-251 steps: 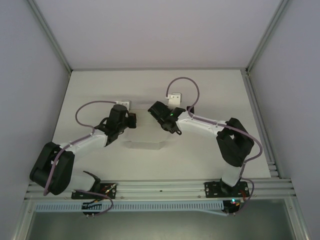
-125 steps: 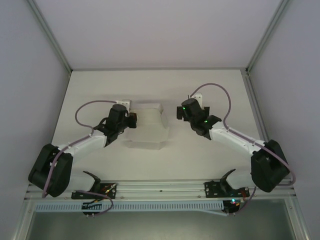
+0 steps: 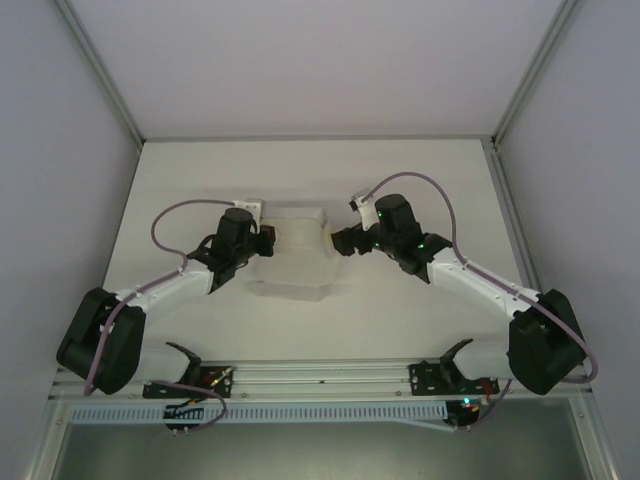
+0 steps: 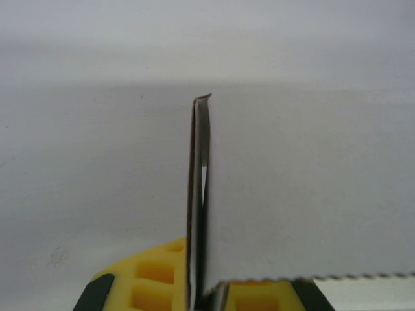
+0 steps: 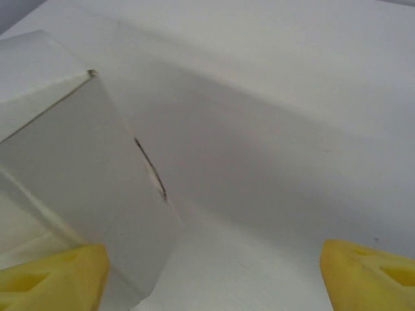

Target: Assemble paper box

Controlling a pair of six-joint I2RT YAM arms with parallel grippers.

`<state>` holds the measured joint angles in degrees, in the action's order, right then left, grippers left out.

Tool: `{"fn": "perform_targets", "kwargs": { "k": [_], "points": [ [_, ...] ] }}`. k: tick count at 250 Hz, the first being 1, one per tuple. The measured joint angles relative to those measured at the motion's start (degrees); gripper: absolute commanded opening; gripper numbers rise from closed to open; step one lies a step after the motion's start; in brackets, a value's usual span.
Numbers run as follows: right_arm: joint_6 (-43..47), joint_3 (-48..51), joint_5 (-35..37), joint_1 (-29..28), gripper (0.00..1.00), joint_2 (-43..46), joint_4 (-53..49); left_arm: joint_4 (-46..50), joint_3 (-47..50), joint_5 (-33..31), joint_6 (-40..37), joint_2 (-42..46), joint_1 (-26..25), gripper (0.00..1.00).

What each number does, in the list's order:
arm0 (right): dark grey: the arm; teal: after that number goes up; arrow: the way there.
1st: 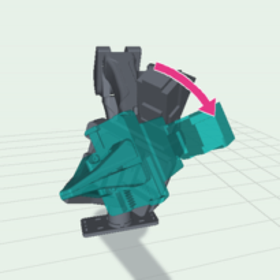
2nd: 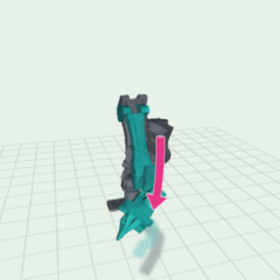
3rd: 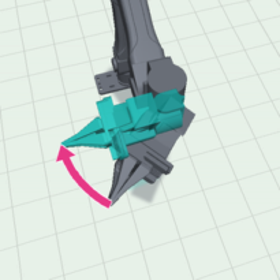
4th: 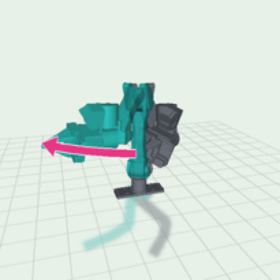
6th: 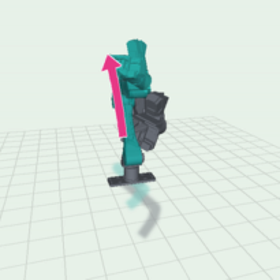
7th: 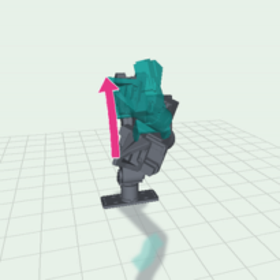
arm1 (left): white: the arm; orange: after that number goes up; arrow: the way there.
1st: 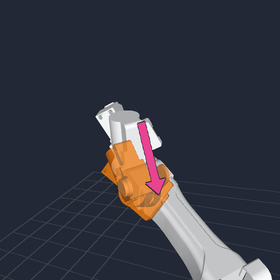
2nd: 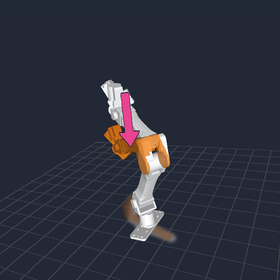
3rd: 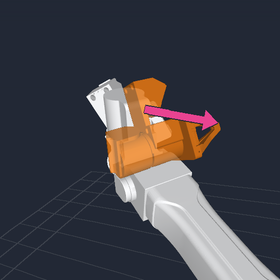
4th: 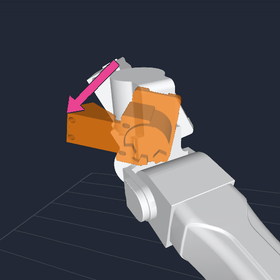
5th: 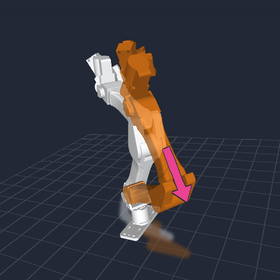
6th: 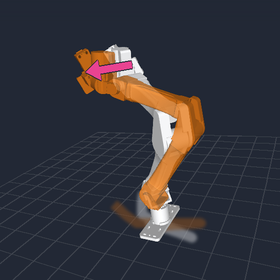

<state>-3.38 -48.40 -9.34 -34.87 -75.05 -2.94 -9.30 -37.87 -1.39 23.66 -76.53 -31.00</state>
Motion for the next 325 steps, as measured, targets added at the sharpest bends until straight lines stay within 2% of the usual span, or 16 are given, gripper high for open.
{"fn": "perform_targets", "kwargs": {
  "k": [62, 99, 130, 171, 213, 325],
  "points": [
    [1.4, -5.31, -5.44, -0.04, 0.72, -6.36, 0.11, 0.0, -0.24, 0.07, 0.0, -0.55, 0.11, 0.0],
    [-0.2, -7.28, -5.42, -0.55, 0.65, -8.76, -0.22, 0.0, -0.52, -0.57, 0.26, -1.66, 0.35, 0.0],
    [-1.14, -8.07, -4.17, -2.1, 0.68, -10.27, -1.11, 0.76, -1.62, -1.73, 0.31, -2.93, 0.66, 0.0],
    [-1.18, -9.4, -1.7, -4.96, 0.69, -11.13, -3.43, 2.51, -2.71, -3.04, 0.42, -3.91, 0.92, 0.0],
    [-1.16, -9.66, -0.48, -5.38, 0.7, -11.13, -4.9, 3.54, -3.19, -3.1, 0.37, -4.11, 0.9, 0.0],
    [0.48, -12.76, -4.26, -5.55, 0.66, -11.15, -9.66, 4.02, -3.45, -2.03, -1.66, -4.11, 0.83, 0.0]
  ]
}}
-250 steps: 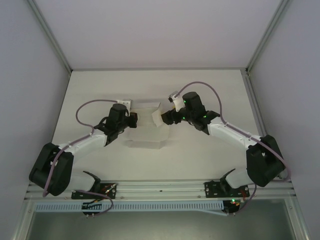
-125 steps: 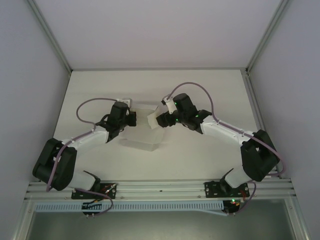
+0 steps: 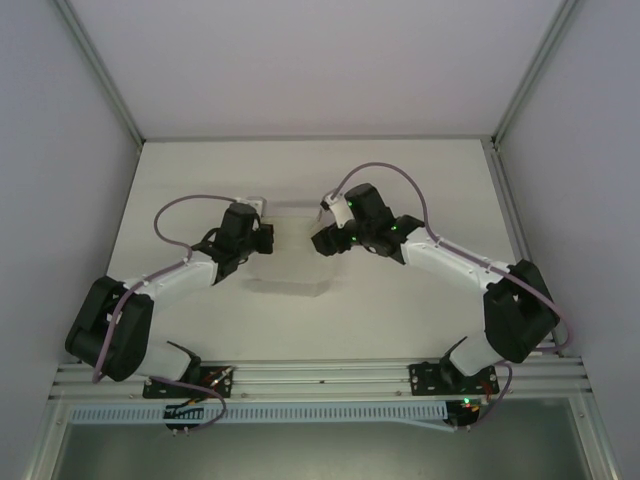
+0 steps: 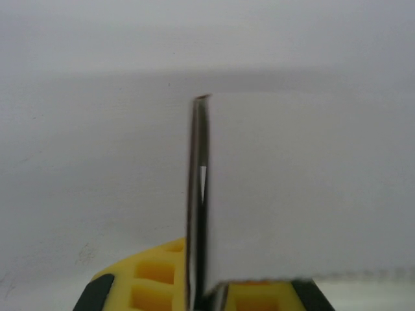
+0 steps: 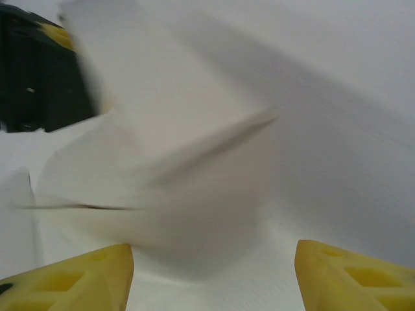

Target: Assemble paper box

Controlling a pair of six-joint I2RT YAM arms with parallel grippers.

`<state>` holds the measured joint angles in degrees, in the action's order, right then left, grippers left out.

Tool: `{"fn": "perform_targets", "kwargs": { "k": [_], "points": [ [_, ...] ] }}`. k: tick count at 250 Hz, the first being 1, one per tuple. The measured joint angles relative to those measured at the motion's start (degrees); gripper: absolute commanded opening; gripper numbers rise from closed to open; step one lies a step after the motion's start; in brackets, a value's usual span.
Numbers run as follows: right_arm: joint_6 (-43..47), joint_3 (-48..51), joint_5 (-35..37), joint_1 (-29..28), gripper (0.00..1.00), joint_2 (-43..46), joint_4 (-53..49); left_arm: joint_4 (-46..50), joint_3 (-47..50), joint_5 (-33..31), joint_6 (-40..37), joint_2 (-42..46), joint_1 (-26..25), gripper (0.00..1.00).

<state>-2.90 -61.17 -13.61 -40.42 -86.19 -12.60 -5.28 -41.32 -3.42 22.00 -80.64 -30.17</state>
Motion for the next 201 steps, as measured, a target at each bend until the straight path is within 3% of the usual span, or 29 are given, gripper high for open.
{"fn": "perform_targets", "kwargs": {
  "k": [66, 156, 176, 201],
  "points": [
    [0.9, -2.34, -2.82, -0.57, 0.65, -0.44, -1.75, -0.02, -0.02, 1.46, -0.26, 0.02, -0.24, 0.0],
    [0.81, -2.16, 6.54, -1.01, 0.63, -1.84, -0.04, -0.26, -0.02, 3.63, -0.98, 1.97, -0.26, 0.0],
    [0.17, -1.31, 9.55, -1.66, 0.56, -1.86, 2.19, -0.26, -0.02, 3.98, -0.96, 1.99, -0.31, 0.0],
    [-1.16, -0.59, 15.21, -3.15, 0.4, -2.36, 4.87, -0.17, -0.22, 4.11, -0.85, 1.95, -0.31, 0.0]
  ]
}}
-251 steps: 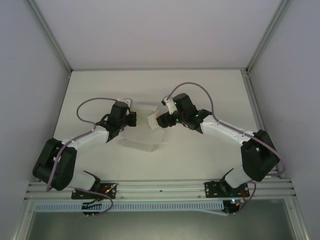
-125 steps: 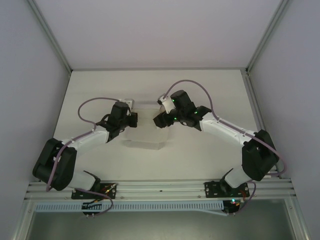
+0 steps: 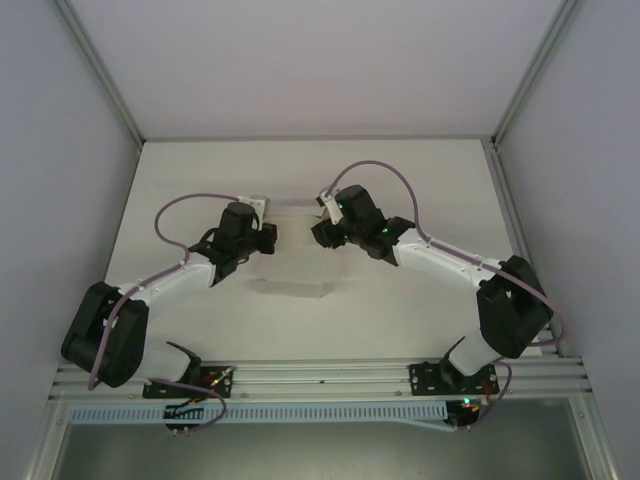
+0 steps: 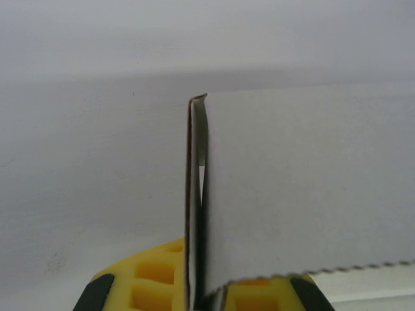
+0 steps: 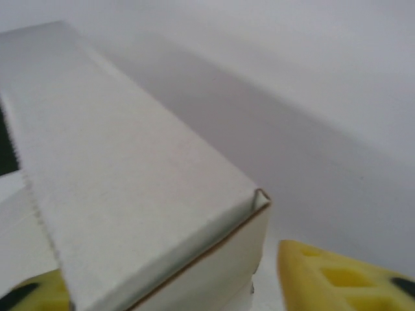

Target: Assemble paper box

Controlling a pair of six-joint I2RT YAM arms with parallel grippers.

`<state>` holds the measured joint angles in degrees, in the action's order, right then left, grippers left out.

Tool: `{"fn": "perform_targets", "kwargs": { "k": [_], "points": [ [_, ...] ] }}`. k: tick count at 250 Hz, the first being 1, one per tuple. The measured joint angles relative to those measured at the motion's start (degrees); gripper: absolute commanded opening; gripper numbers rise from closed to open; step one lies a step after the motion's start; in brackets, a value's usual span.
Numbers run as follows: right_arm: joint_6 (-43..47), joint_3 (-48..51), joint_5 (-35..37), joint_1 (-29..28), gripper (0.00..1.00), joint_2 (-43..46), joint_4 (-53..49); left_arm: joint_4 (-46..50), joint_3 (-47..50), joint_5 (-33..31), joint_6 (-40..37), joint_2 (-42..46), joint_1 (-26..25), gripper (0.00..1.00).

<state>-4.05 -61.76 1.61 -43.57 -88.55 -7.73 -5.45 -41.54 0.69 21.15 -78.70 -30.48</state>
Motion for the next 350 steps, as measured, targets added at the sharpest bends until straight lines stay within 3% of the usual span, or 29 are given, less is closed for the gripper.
{"fn": "perform_targets", "kwargs": {
  "k": [54, 138, 200, 277, 323, 350],
  "points": [
    [-3.06, -2.1, 17.94, -3.13, 0.15, -5.25, 3.45, 0.92, -1.07, -0.9, 2.51, -0.15, -0.46, 0.0],
    [-10.47, -9.2, 38.66, -5.97, 0.08, -11.45, -1.38, 9.86, -10.36, -9.49, 9.84, -4.44, -2.38, 0.0],
    [-18.25, -9.99, 40.41, -6.12, 0.09, -11.78, -7.76, 12.24, -12.15, -9.44, 13.66, -6.93, -2.43, 0.0],
    [-27.23, -13.53, 43.67, -6.27, 0.11, -13.35, -14.4, 14.56, -15.32, -8.98, 13.18, -7.98, -3.13, 0.0],
    [-21.97, -3.19, 40.06, -5.68, 0.15, -9.49, -0.44, 13.81, -14.12, -8.37, 10.95, -7.98, -4.35, 0.0],
    [-19.45, 4.7, 34.01, -3.52, 0.3, -5.86, 10.21, 13.84, -14.12, -8.74, 10.05, -8.04, -5.57, 0.0]
  ]
}}
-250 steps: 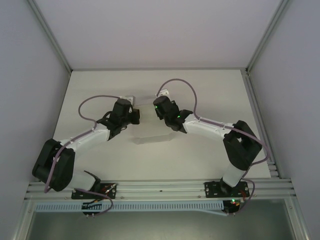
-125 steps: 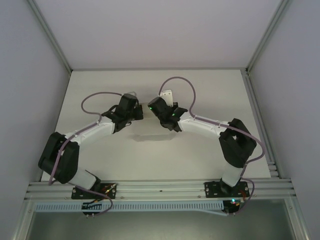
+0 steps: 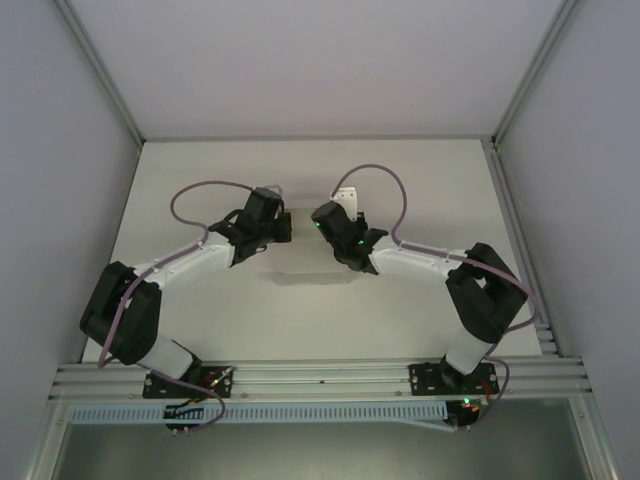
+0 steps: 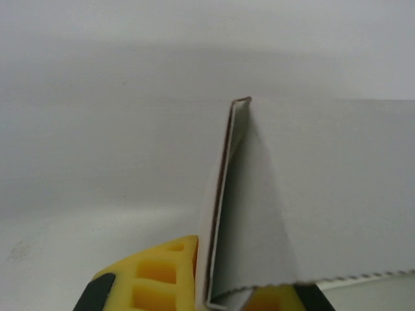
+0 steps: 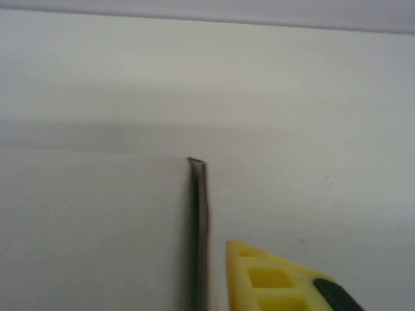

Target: Assemble paper box

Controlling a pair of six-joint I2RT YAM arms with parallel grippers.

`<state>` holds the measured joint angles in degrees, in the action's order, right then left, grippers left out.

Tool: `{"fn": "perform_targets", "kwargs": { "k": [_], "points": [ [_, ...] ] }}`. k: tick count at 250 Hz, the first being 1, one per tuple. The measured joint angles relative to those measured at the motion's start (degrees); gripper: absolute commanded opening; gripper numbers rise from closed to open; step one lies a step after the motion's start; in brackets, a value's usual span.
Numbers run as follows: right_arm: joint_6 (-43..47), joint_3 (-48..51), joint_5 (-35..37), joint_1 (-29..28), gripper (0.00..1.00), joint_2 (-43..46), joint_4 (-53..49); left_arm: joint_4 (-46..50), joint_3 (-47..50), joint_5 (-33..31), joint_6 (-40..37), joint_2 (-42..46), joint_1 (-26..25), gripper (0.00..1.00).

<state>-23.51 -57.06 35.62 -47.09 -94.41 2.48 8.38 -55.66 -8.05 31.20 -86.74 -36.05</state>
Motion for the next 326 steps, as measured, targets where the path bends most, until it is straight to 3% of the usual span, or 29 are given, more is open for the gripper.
{"fn": "perform_targets", "kwargs": {
  "k": [38, 85, 100, 140, 174, 217, 243, 281, 326],
  "points": [
    [2.12, 5.9, -6.27, 2.6, 0.55, 2.19, 9.73, 0.31, -0.48, -1.46, -0.09, -1.68, -0.48, 0.0],
    [3.34, 6.27, -12.39, 3.26, 0.85, 4.0, 11.13, 1.33, -0.68, -3.34, -0.09, -3.04, -0.02, 0.0],
    [3.89, 6.64, -14.58, 3.28, 0.99, 5.64, 11.28, 1.57, -0.68, -3.74, -0.09, -3.06, 0.07, 0.0],
    [4.13, 7.56, -18.88, 3.23, 1.0, 11.15, 10.49, 2.49, -1.44, -3.93, -1.77, -3.06, 0.5, 0.0],
    [3.41, 8.22, -19.15, 3.23, 1.0, 16.63, 7.08, 4.52, -3.82, -1.92, -9.22, -3.13, 2.08, 0.0],
    [-0.35, 8.57, -16.61, 4.66, 1.0, 24.26, -3.37, 12.68, -10.99, 5.35, -30.05, -3.37, 3.43, 0.0],
    [-4.39, 8.59, -15.67, 8.76, 1.0, 27.43, -11.91, 18.6, -14.62, 7.82, -44.37, -3.43, 1.22, 0.0],
    [-9.2, 10.64, -15.52, 14.88, 1.0, 31.89, -21.7, 29.92, -22.67, 5.92, -59.58, -7.23, -3.96, 0.0],
    [-11.52, 14.88, -15.74, 16.09, 1.0, 38.21, -27.19, 40.46, -35.28, -0.9, -69.83, -17.2, -7.45, 0.0]
  ]
}}
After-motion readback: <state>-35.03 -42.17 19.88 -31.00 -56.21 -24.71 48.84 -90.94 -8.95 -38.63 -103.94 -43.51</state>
